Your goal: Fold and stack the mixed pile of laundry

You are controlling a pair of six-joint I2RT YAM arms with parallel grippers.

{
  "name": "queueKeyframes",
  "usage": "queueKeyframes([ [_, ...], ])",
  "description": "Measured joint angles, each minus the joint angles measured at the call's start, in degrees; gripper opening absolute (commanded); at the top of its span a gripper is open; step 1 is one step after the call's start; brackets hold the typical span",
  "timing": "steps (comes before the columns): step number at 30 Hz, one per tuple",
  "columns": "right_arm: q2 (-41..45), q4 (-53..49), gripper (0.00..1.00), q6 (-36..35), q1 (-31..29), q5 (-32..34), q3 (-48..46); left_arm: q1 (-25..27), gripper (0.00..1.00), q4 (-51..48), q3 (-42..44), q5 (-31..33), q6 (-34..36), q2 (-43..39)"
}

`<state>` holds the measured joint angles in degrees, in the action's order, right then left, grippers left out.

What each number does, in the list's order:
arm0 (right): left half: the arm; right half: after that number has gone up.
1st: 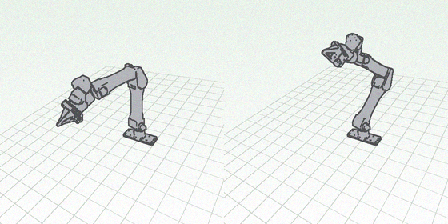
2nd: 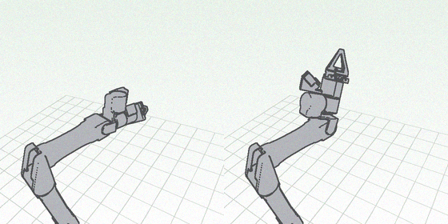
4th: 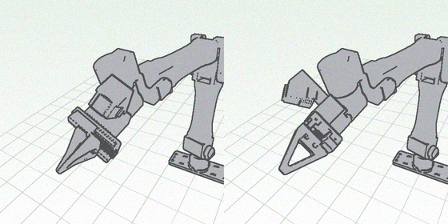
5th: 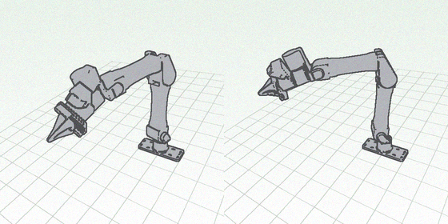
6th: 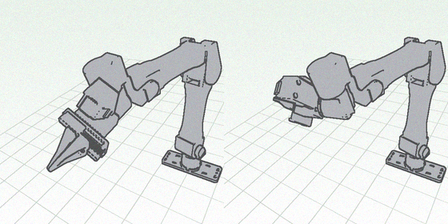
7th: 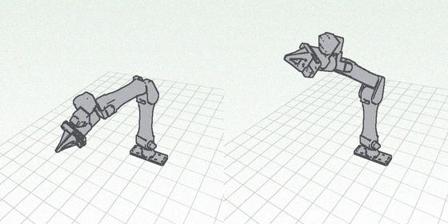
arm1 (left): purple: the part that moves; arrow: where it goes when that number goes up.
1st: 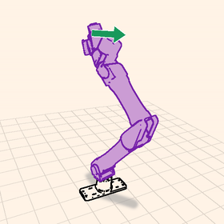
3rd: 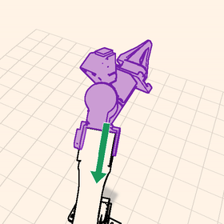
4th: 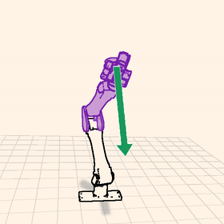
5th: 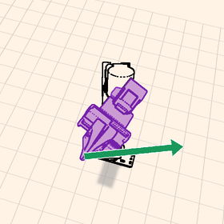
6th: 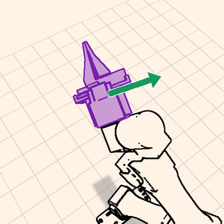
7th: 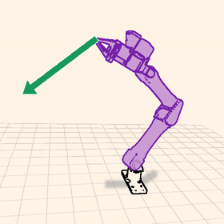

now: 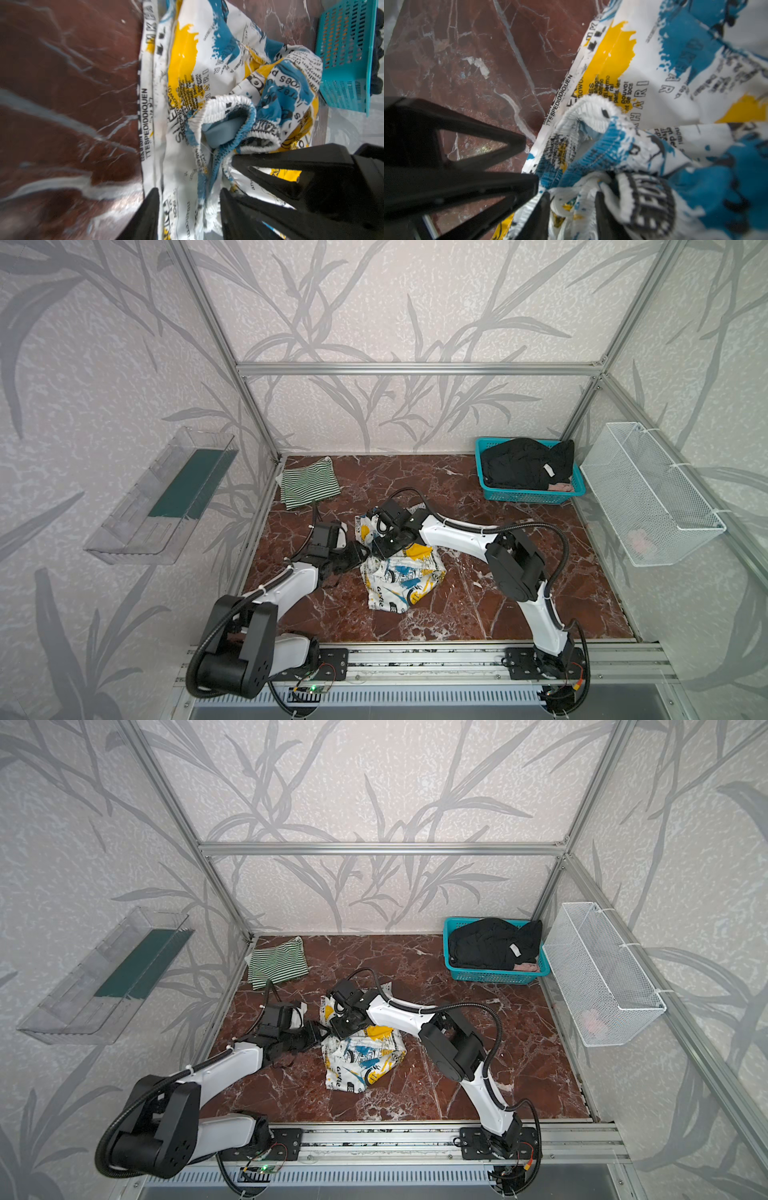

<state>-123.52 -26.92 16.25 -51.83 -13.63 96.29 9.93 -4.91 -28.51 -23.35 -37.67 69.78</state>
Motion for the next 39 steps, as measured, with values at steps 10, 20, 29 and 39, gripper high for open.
queueKeyframes([
  [10, 12.9, -4.9, 0.53, -3.5, 6.4, 5.9, -1.0, 0.0, 0.53, -5.5, -0.4, 3.7, 1.1, -4.8],
  [20, 16.3, -9.4, 0.47, -2.3, 12.4, 11.2, -17.6, 0.0, 0.31, 0.8, -6.2, -1.6, 3.4, 14.6],
  [29, 19.0, -4.7, 0.39, 3.3, 7.5, 1.9, -31.9, 0.1, 0.24, 4.5, -22.5, -8.5, 5.2, 32.8],
  [39, 20.5, 13.2, 0.45, 16.1, -7.2, -6.2, -36.6, 1.7, 0.53, 1.6, -38.8, -13.7, 4.1, 41.5],
])
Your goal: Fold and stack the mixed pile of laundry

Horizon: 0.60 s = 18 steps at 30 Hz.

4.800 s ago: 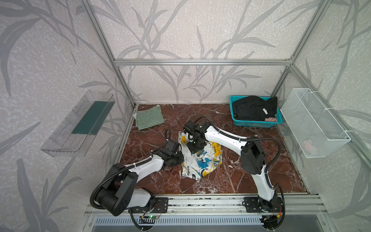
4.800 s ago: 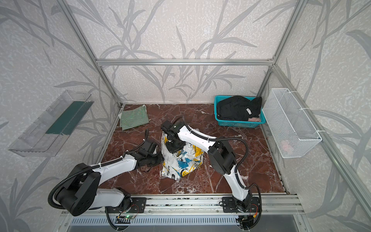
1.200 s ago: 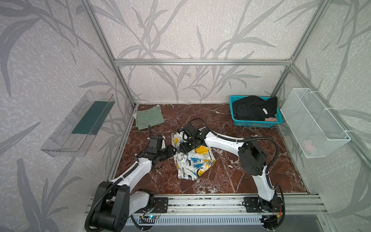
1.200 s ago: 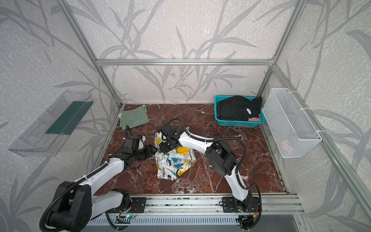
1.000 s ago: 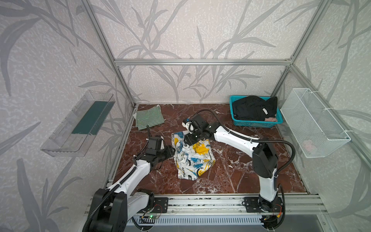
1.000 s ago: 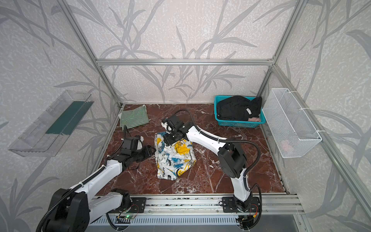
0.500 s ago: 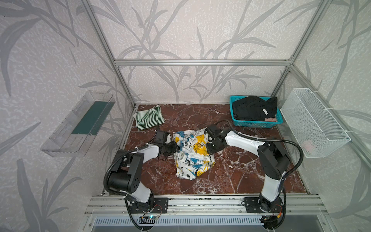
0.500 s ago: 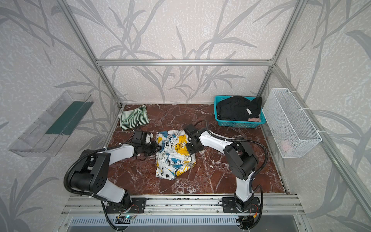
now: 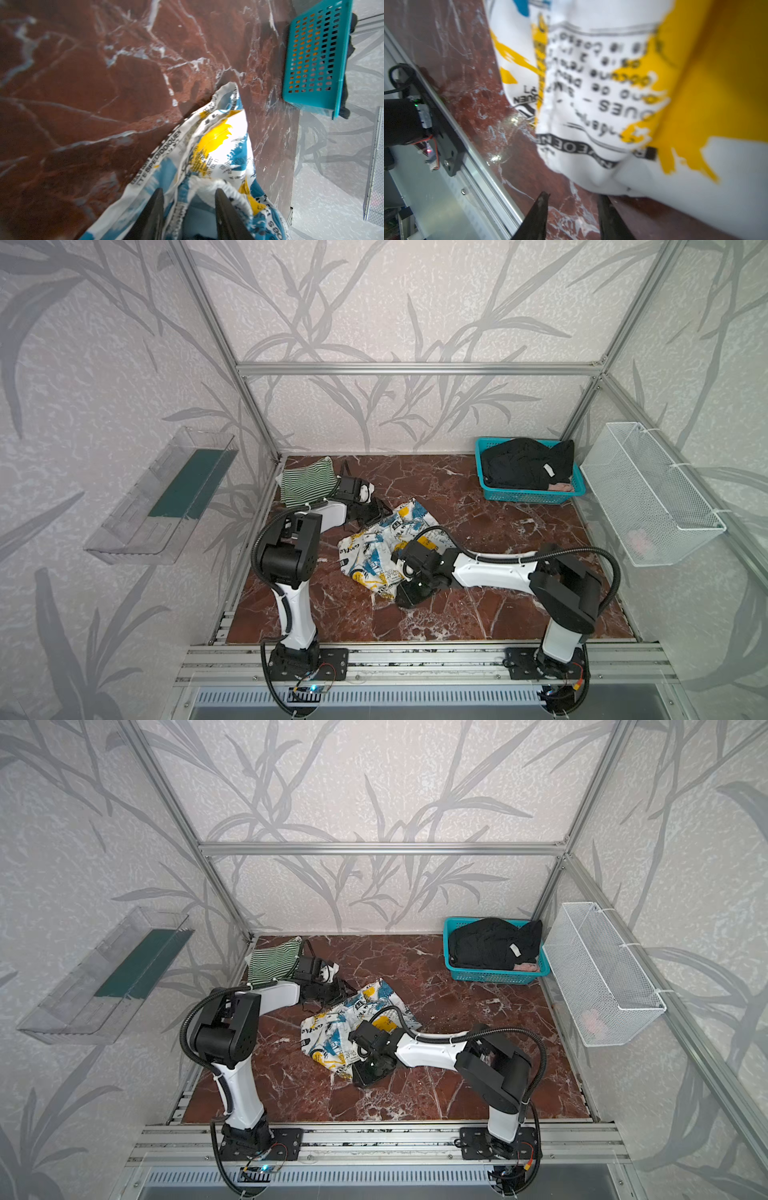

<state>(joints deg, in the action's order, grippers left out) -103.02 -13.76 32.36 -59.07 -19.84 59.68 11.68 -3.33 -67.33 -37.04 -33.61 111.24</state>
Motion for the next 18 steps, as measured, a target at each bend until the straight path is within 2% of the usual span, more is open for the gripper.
queueKeyframes([
  [2, 0.3, 3.6, 0.47, 1.6, 0.3, 0.4, -0.3, 0.1, 0.63, -1.4, -0.2, 0.7, -0.6, -2.3],
  [4, 1.6, 4.6, 0.49, 1.4, 0.5, 1.5, -0.1, 0.1, 0.68, -3.9, -0.3, 2.5, -0.6, -5.5],
  [10, 8.6, -1.5, 0.53, -5.1, 2.7, 6.7, 5.4, -0.5, 0.69, -14.6, -0.4, 12.3, 0.5, -19.6],
  [13, 11.1, -4.3, 0.57, -8.7, 7.5, 7.4, 7.6, -0.7, 0.69, -17.6, 3.8, 16.5, 0.3, -27.8],
  [18, 11.8, -8.8, 0.60, -14.0, 18.7, 7.4, 8.1, -0.8, 0.69, -21.9, 16.7, 19.6, -1.8, -39.2],
])
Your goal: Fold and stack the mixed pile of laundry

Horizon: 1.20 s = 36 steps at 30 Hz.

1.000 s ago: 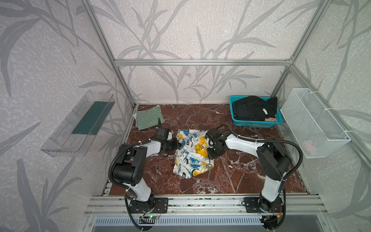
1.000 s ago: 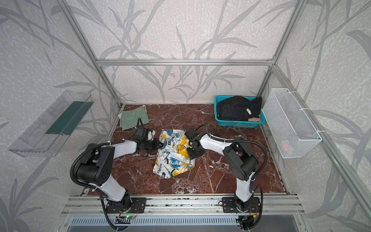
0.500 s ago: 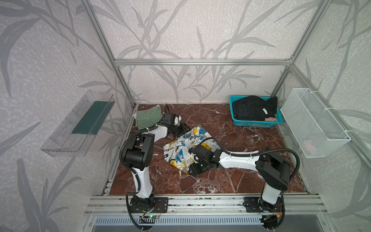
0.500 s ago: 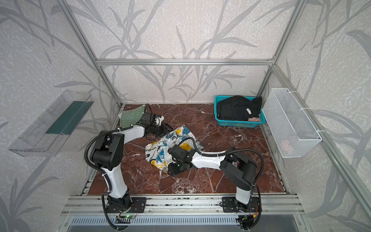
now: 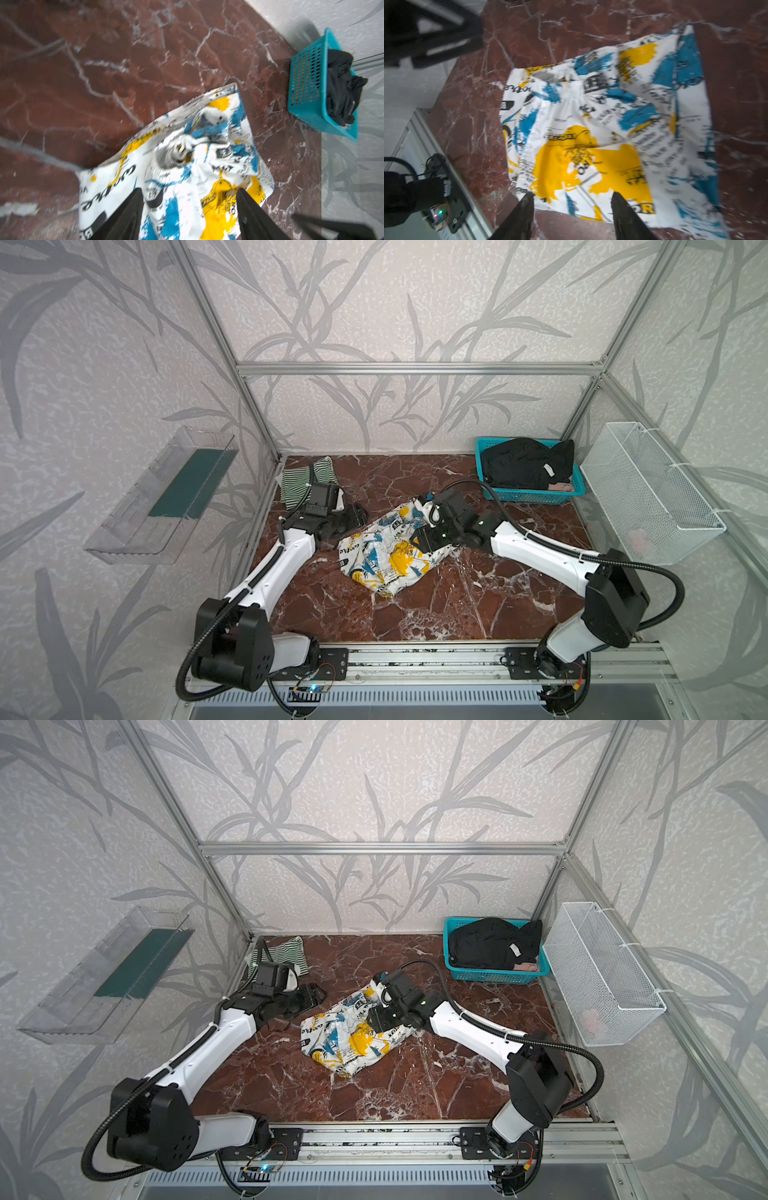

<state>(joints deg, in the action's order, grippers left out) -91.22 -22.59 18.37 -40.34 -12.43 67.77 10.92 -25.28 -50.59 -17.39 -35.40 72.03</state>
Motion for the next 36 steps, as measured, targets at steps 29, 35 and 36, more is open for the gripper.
queueKeyframes([
  [29, -10.0, -5.9, 0.46, 0.7, 6.3, -8.6, -8.8, 0.0, 0.92, 19.8, 31.0, -10.7, -9.7, -11.3],
  [35, -9.5, -5.5, 0.46, 2.3, 6.3, -9.1, -9.4, 0.0, 0.76, 23.7, 31.0, -12.0, -9.0, -7.9],
  [36, -9.4, -5.5, 0.46, 2.5, 6.3, -9.1, -9.4, 0.0, 0.72, 23.7, 31.0, -11.8, -8.9, -7.6],
])
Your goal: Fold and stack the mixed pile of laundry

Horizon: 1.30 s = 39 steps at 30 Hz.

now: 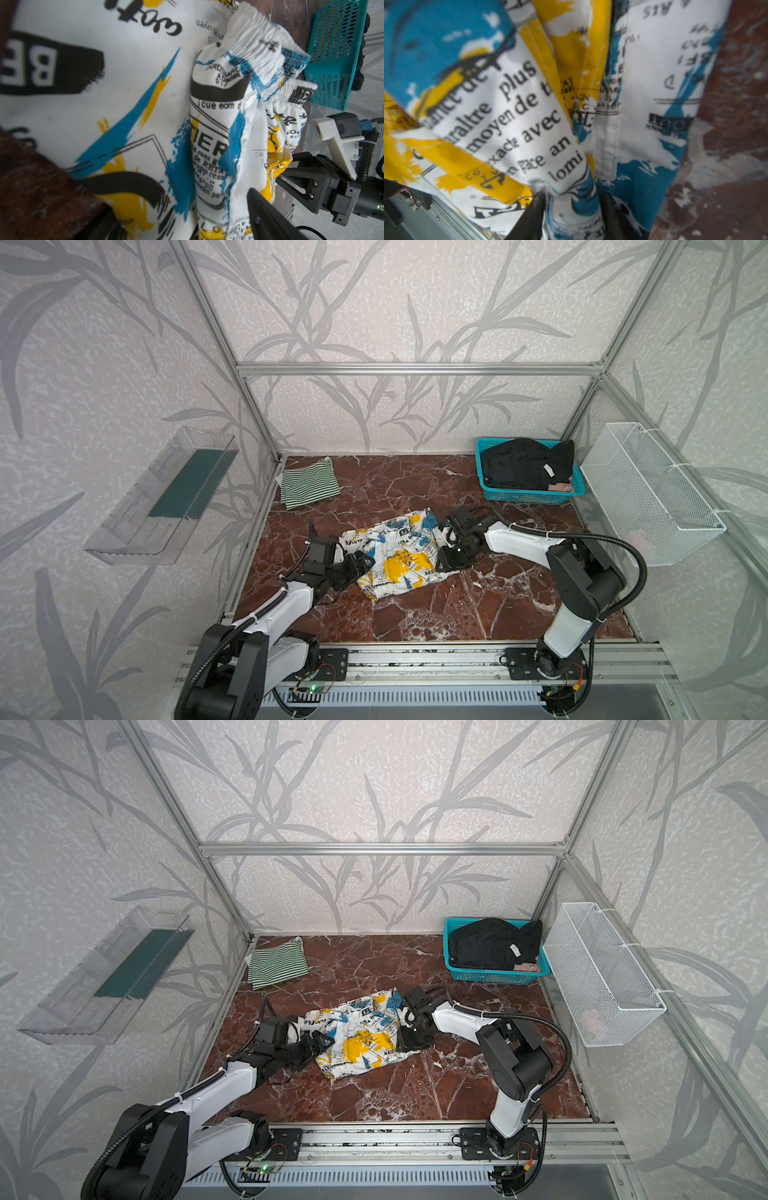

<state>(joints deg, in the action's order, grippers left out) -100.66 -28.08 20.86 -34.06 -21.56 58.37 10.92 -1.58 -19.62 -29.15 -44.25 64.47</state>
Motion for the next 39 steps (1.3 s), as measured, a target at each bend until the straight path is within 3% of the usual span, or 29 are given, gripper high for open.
queueKeyframes([
  [7, 2.2, -0.2, 0.46, 0.3, 0.0, 0.5, 0.0, 0.0, 0.58, 1.2, -0.1, 1.8, 2.1, 2.2],
  [22, 16.7, -6.1, 0.55, -2.3, 0.1, 7.8, 2.7, 0.0, 0.10, 1.7, -10.6, -1.9, 5.9, 16.1],
  [26, 20.3, -7.1, 0.56, -2.8, 0.6, 9.9, 2.7, 0.0, 0.00, -3.8, -19.3, -0.1, 8.7, 17.5],
  [39, 31.0, -7.0, 0.57, -2.9, 1.8, 13.4, -3.2, -3.5, 0.00, -25.6, -59.3, 12.2, 22.8, 34.0],
])
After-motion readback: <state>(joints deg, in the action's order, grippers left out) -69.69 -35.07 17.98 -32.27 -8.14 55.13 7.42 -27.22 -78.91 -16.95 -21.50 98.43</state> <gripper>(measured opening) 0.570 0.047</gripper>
